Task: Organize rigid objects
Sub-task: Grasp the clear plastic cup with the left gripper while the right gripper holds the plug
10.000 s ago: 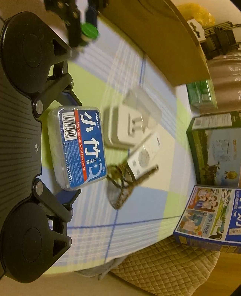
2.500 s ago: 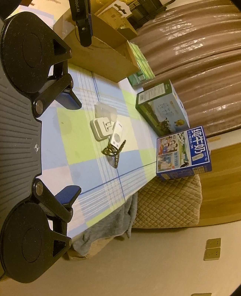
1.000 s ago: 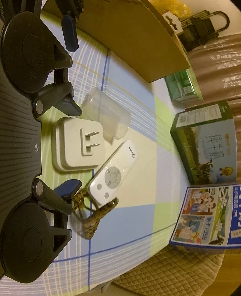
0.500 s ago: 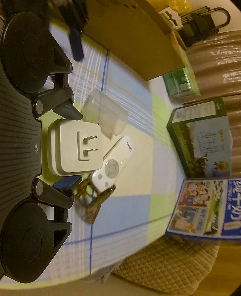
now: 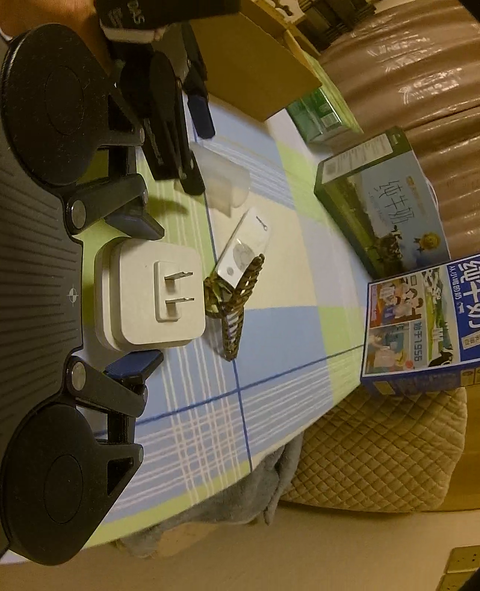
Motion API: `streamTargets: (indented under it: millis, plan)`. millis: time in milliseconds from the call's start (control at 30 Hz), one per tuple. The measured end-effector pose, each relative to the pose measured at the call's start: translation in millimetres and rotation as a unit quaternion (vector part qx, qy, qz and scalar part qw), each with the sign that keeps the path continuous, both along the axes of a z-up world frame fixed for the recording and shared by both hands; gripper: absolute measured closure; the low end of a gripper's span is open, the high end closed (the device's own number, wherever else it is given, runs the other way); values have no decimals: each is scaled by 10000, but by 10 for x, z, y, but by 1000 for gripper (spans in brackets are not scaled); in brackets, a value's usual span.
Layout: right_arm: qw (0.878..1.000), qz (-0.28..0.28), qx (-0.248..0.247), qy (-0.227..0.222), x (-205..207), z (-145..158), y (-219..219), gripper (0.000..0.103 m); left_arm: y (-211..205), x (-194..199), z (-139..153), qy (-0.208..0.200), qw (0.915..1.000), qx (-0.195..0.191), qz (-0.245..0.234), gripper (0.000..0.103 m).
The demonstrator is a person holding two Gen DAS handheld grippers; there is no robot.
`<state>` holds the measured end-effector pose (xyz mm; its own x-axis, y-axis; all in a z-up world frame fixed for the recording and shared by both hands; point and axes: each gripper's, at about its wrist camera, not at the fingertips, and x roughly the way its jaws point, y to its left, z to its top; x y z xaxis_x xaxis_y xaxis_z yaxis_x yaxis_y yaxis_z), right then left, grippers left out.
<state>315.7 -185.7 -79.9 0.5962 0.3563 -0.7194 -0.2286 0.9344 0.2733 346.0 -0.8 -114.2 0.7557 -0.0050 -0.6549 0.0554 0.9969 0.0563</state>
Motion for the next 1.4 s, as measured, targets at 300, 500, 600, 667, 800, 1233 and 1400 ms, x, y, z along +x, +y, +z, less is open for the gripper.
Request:
streamTargets:
  millis: [300,500,600,667,800,1233,1400]
  plan:
    - [9999,87,114,-6,-7,5,54,42,-70,-517,86,281,9989,216,-314,57]
    - [9997,203,116,2,-71,39,117,42,-19,-1263,137,516,9972,197,-505,57]
    - [9996,271,83,3,-104,38,168,42,-16,-1328,108,464,9961,266,-702,46]
    - [9995,297,47,17,-110,24,188,42,-19,-1282,98,398,9959,305,-749,46]
    - [9996,287,-40,67,-86,-18,213,41,21,-1159,83,422,9965,97,-715,47]
    - [9988,471,-137,-51,-89,-8,329,41,79,-1078,99,398,9974,-70,-593,56]
    - [9987,471,15,-217,-113,84,323,42,116,-1149,265,200,9983,-137,-521,56]
